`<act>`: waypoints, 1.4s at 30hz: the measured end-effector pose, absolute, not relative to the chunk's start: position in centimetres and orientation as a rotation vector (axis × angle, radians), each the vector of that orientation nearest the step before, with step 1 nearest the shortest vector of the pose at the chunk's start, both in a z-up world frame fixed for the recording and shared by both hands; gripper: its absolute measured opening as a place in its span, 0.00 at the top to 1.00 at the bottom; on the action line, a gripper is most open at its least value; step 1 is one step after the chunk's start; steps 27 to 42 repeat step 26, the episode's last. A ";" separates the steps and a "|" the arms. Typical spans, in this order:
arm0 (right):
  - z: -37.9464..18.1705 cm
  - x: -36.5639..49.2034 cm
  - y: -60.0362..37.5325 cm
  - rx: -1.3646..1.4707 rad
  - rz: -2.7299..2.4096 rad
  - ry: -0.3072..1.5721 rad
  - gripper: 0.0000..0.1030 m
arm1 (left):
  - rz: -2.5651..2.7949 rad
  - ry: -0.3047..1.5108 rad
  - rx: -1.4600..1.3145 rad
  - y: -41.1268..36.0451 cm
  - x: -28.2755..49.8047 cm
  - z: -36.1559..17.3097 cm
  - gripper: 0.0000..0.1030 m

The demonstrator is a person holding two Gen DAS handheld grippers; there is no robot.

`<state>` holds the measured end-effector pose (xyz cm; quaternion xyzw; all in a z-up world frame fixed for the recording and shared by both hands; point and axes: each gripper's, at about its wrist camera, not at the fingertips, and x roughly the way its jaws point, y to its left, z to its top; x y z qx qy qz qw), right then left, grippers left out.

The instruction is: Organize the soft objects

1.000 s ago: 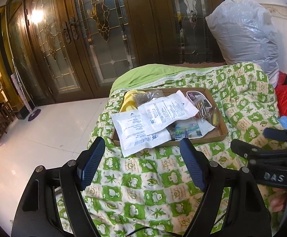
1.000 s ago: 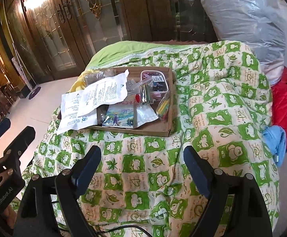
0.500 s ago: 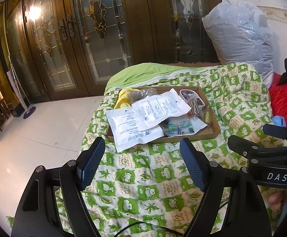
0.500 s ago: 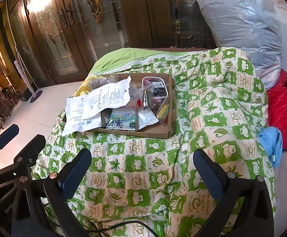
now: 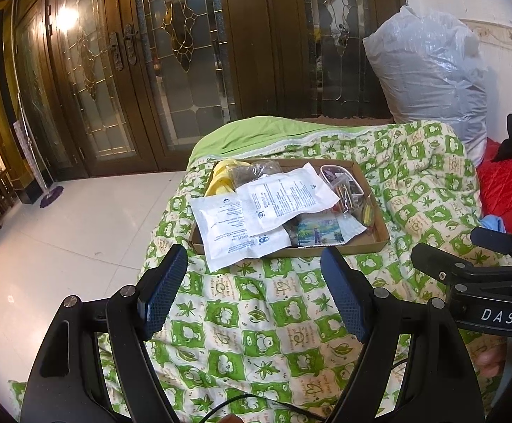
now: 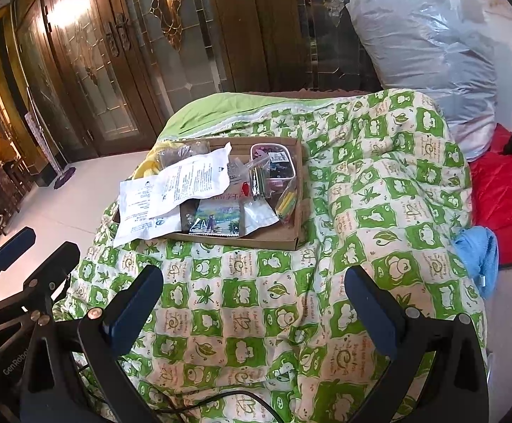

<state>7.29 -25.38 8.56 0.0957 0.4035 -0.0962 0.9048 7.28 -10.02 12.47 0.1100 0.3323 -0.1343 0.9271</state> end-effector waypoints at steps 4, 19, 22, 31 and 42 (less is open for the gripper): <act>8.7 7.2 -25.3 0.197 -0.201 0.831 0.00 | -0.278 0.682 0.225 -10.0 7.3 12.4 0.23; 8.8 7.1 -25.0 0.166 -0.216 0.839 0.00 | -0.277 0.665 0.206 -9.8 7.1 12.8 0.23; 8.8 7.2 -24.8 0.157 -0.218 0.837 0.00 | -0.267 0.663 0.211 -9.8 7.0 12.7 0.23; 8.6 7.2 -24.9 0.156 -0.221 0.841 0.00 | -0.262 0.689 0.200 -9.6 7.3 12.2 0.23; 8.6 7.2 -24.9 0.156 -0.221 0.841 0.00 | -0.262 0.689 0.200 -9.6 7.3 12.2 0.23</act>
